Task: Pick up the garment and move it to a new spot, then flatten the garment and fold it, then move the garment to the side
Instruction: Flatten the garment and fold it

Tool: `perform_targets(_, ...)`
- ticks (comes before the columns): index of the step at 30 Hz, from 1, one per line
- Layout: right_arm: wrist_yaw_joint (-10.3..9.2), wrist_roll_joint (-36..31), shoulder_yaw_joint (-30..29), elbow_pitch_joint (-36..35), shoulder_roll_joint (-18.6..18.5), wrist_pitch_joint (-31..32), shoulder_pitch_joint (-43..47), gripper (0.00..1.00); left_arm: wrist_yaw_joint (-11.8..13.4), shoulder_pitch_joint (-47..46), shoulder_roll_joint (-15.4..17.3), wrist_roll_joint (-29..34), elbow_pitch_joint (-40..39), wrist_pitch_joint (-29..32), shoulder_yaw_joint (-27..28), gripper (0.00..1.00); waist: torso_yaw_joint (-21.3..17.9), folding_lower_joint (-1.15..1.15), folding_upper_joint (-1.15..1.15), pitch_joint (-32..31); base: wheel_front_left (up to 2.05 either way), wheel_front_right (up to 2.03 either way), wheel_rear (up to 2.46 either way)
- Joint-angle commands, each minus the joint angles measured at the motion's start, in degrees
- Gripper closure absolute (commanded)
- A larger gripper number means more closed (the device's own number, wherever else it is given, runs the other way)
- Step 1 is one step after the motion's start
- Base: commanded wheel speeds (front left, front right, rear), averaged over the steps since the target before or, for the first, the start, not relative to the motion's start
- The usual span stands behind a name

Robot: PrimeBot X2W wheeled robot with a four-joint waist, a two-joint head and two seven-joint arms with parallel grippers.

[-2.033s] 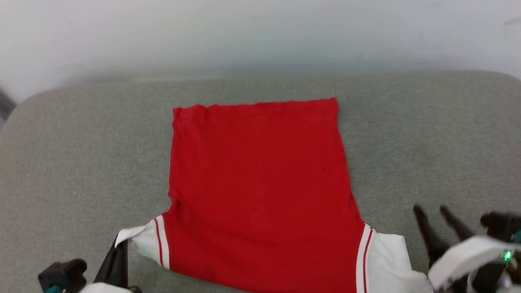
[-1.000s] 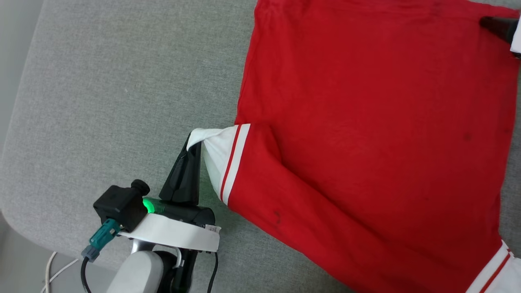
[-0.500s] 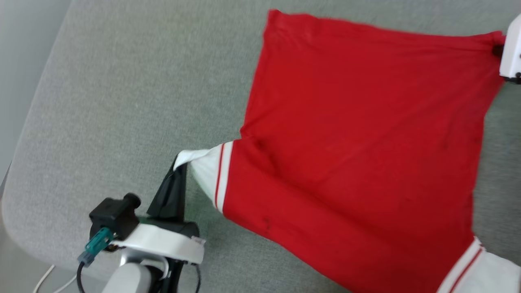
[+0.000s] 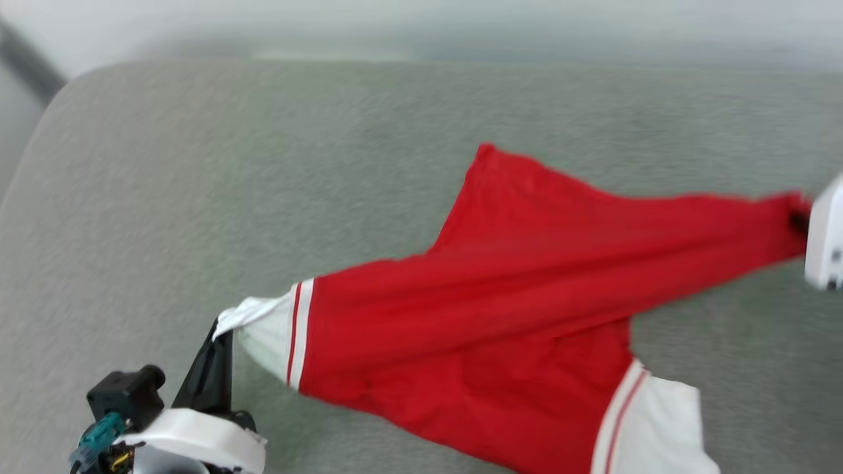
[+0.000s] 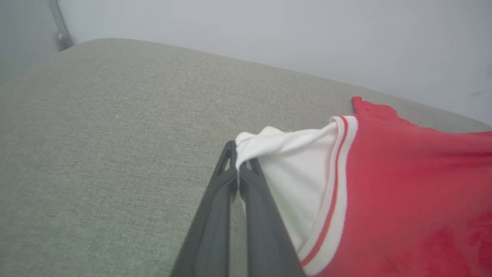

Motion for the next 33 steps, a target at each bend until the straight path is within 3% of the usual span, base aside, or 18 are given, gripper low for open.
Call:
perform_targets(1, -0.06, 0.9, -0.7, -2.3, -0.4, 0.1, 4.3, 1.0, 0.5, 1.2, 0.5, -0.3, -0.2, 0.5, 0.5, 1.0, -5.0, 0.0, 0.0, -4.1, 0.0, 0.0, 0.0)
perform_targets(5, -0.06, 2.1, -4.0, -10.3, 0.8, 1.1, 16.9, 1.0, 1.4, 3.4, 1.1, -0.9, -0.7, 2.0, 0.9, 1.0, -8.4, 0.0, 0.0, -5.8, 0.0, 0.0, 0.0)
perform_targets(9, -0.06, 2.6, -8.4, -17.2, 4.4, 1.8, 29.4, 1.0, 2.4, 5.3, 1.6, -1.6, -1.1, 3.3, 1.5, 1.0, -10.6, 0.0, 0.0, -6.9, 0.0, 0.0, 0.0)
perform_targets(17, -0.05, 2.0, -16.2, -26.0, 17.9, 3.0, 49.1, 1.0, 3.6, 7.6, 2.4, -2.3, -1.7, 5.2, 2.0, 1.0, -11.6, 0.0, 0.0, -7.5, 0.0, 0.0, 0.0)
perform_targets(18, -0.04, 1.7, -16.6, -26.6, 19.2, 2.3, 50.3, 0.65, 3.8, 7.6, 2.5, -2.3, -1.8, 5.3, 2.0, 1.0, -11.6, 0.0, 0.0, -7.5, 0.0, 0.0, 0.0)
perform_targets(19, -0.04, 1.5, -16.9, -27.1, 20.2, 1.6, 51.3, 0.0, 3.8, 7.5, 2.5, -2.2, -1.9, 5.4, 2.0, 1.0, -11.6, 0.0, 0.0, -7.5, 0.0, 0.0, 0.0)
perform_targets(25, -0.04, 3.1, -17.9, -29.0, 22.8, -7.2, 51.6, 0.0, 3.9, 7.1, 2.4, -1.9, -2.7, 5.9, 1.1, 1.0, -11.2, 0.0, 0.0, -7.6, 0.0, 0.0, 0.0)
perform_targets(33, -0.04, 3.2, -16.6, -27.7, 22.6, -30.2, 43.5, 0.0, 3.9, 4.6, 2.5, -0.8, -5.2, 6.5, -0.3, 1.0, -9.1, 0.0, 0.0, -6.1, 0.0, 0.0, 0.0)
